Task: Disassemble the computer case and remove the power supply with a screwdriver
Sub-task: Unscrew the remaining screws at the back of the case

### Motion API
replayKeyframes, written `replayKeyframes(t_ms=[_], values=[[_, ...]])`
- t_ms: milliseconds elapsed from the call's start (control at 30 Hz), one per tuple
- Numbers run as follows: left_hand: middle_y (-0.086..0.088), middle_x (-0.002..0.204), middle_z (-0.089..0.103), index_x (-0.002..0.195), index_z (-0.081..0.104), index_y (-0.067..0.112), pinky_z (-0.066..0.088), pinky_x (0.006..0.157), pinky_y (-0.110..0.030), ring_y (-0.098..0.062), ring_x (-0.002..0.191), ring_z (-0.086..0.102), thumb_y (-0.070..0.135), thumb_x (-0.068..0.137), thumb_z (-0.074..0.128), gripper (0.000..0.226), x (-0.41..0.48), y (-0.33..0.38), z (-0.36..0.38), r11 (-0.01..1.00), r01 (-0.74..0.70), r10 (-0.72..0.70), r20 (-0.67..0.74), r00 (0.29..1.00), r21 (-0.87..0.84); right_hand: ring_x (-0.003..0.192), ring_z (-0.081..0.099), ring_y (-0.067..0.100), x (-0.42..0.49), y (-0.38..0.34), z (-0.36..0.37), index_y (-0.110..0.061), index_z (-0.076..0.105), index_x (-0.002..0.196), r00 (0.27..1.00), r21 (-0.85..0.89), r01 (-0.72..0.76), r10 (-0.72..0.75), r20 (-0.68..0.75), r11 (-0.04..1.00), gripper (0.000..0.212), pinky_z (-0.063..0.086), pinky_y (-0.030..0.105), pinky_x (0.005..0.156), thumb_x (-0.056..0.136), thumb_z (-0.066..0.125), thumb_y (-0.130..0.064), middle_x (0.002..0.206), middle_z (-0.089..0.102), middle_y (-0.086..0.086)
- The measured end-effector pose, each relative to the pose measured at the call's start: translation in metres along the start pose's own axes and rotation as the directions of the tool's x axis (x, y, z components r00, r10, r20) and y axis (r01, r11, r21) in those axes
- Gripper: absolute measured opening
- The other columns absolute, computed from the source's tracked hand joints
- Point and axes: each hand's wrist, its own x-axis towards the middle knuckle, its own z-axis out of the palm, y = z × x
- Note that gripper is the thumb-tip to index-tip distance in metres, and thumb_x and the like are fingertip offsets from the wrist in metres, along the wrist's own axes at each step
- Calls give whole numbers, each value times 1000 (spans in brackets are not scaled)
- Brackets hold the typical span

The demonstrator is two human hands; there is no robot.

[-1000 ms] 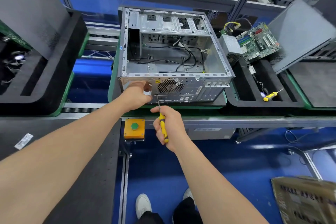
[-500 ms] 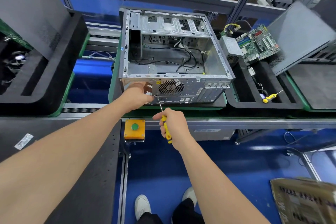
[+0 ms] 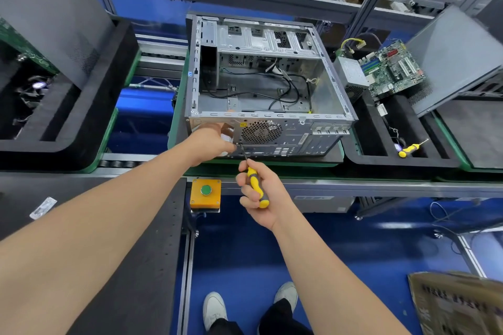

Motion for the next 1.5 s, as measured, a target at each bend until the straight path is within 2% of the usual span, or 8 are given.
replayKeyframes(t_ms=[100,367,600,700,833,1100,1333,1500], values=[[-9,115,62,125,57,11,53,90,-42,-27,107,58,36,85,74,50,2,-1,0,998,42,-40,-36,999,56,33,39,9,2,5,1,-10,67,95,999,151,-12,5,48,988,24,30,22,30,107,56,-27,62,50,0],[-4,87,58,104,57,12,47,64,-31,-15,77,53,33,86,69,30,2,0,2,986,28,-16,-74,997,166,35,39,14,2,6,1,-12,75,92,998,-39,44,-45,-33,998,24,30,24,35,103,60,-27,63,46,2],[-10,114,64,122,62,13,54,84,-39,-24,99,60,33,84,70,43,1,0,1,987,5,3,-51,999,160,36,38,15,5,4,-2,-10,72,98,998,-44,38,-40,-39,998,24,30,24,36,103,56,-27,63,46,3],[-11,118,65,122,64,18,54,85,-40,-26,104,61,35,83,71,43,2,-2,0,987,-7,14,-42,999,163,39,38,18,5,1,0,-10,73,104,983,-259,52,-95,-158,964,26,32,24,39,103,52,-25,63,50,6],[-7,116,62,126,60,15,51,76,-32,-23,101,58,34,83,72,48,2,-4,3,990,-3,12,-62,998,142,46,59,22,3,4,4,-20,70,100,898,-716,79,-361,-251,693,15,48,28,44,104,57,-25,69,59,7],[-8,114,62,127,57,12,41,64,-27,-23,98,57,33,85,72,49,1,-2,6,994,19,-10,-78,997,110,46,41,12,4,5,16,-7,76,113,944,-210,-7,-63,-324,978,31,34,25,41,102,50,-20,69,58,0],[-9,118,64,123,61,12,46,76,-32,-23,103,59,33,89,69,41,0,1,8,993,-6,15,-74,997,117,82,79,26,2,-3,18,4,72,113,962,-283,33,-108,-252,959,22,66,38,70,106,52,-3,98,72,17],[-10,117,67,123,62,13,55,92,-45,-26,104,62,30,89,68,39,-2,4,5,991,-21,29,-56,998,129,76,80,27,9,-9,23,2,73,103,915,-360,-17,-131,-381,933,8,65,36,61,97,71,-2,93,75,18]])
